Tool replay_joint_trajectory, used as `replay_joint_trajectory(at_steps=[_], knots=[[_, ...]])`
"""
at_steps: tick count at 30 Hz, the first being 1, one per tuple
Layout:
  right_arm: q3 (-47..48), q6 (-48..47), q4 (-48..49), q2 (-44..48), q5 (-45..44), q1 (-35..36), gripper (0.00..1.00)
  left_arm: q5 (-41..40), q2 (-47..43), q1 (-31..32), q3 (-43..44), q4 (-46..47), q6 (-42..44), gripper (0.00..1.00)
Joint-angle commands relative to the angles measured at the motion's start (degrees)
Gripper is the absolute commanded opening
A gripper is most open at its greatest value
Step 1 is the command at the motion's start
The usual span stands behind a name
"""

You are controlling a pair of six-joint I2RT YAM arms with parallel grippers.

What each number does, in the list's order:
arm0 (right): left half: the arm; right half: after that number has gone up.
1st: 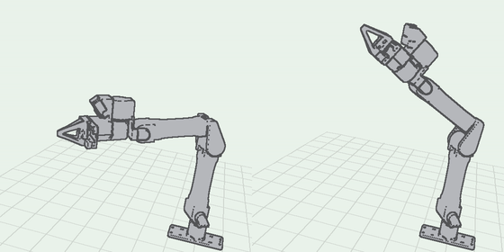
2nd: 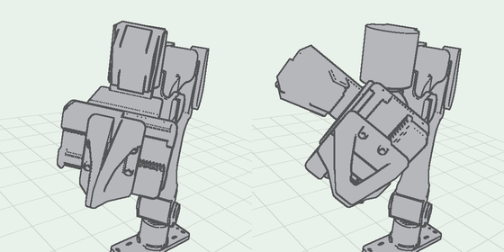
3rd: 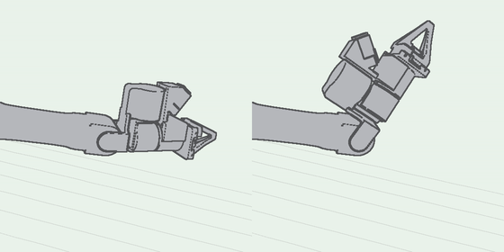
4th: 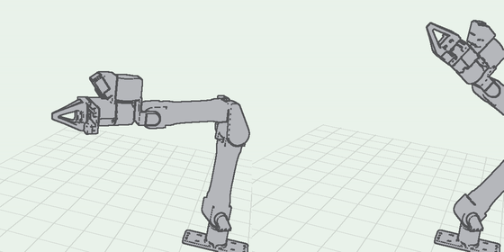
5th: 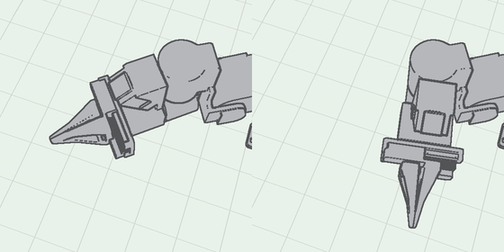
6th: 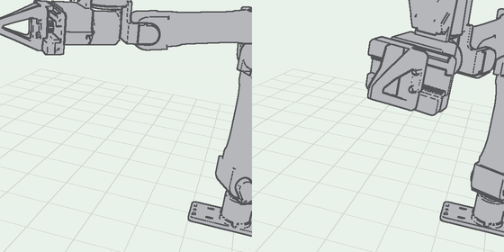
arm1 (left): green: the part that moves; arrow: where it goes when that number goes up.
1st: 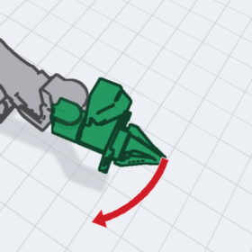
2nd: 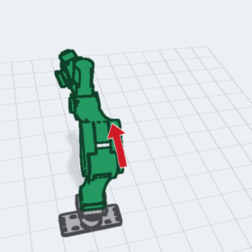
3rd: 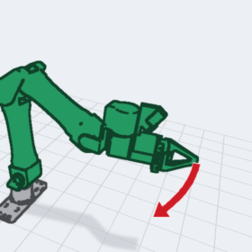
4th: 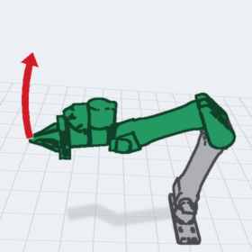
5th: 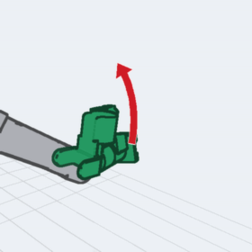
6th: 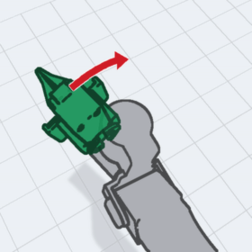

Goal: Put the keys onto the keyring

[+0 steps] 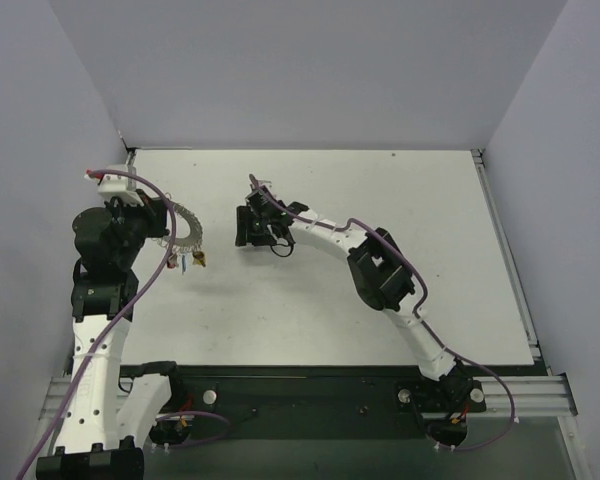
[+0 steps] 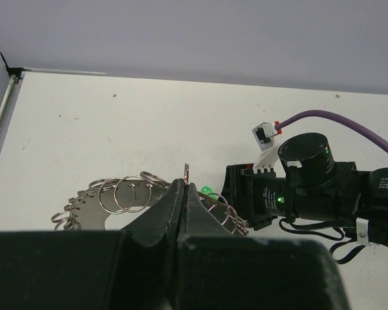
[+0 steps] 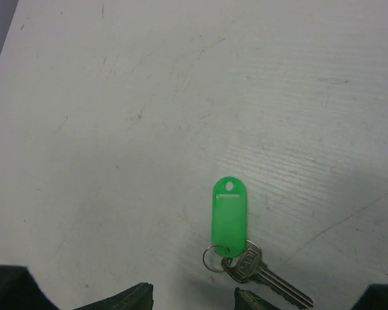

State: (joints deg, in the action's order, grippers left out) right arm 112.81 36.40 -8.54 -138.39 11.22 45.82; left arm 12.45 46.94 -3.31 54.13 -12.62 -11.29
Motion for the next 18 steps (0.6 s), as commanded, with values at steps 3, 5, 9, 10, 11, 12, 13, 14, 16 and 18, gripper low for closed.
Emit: replay_joint_trajectory(at_steps=[3,5,9,10,11,12,13,14,16,18], knots=[[3.46,-4.06,-2.28,-0.65,-10.34,2.08,0.48,1.0,-1.06,0.5,1.07,5.59,1.01,0.0],[3.99,-4.76,-2.28,-0.83,-10.96,2.51,0.43,1.09,-0.97,0.5,0.98,5.68,1.18,0.0],[4.43,-7.13,-2.28,-0.48,-16.74,3.74,0.41,1.53,-0.88,0.5,0.98,5.77,1.09,0.0],[4.52,-7.83,-2.19,-0.39,-17.89,3.92,0.41,1.7,-0.8,0.59,0.98,5.85,1.09,0.0],[4.43,-9.14,-1.58,-0.31,-18.77,4.1,0.41,1.88,-0.8,0.5,0.89,6.03,1.01,0.0],[4.52,-9.68,-1.22,-0.22,-20.26,4.19,0.41,1.97,-0.71,0.59,0.89,6.03,1.09,0.0],[4.52,-10.21,-0.79,-0.22,-20.71,4.45,0.41,1.97,-0.71,0.5,0.89,6.03,1.09,0.0],[4.61,-10.65,0.09,-0.3,-21.15,4.45,0.41,2.05,-0.62,0.5,0.89,6.03,1.01,0.0],[6.09,-11.0,0.27,-1.35,-21.24,4.45,0.42,2.05,-0.62,0.59,0.8,6.12,1.18,0.0],[6.71,-11.0,0.18,-2.15,-20.72,4.36,0.42,2.05,-0.62,0.5,0.89,6.03,1.27,0.0]])
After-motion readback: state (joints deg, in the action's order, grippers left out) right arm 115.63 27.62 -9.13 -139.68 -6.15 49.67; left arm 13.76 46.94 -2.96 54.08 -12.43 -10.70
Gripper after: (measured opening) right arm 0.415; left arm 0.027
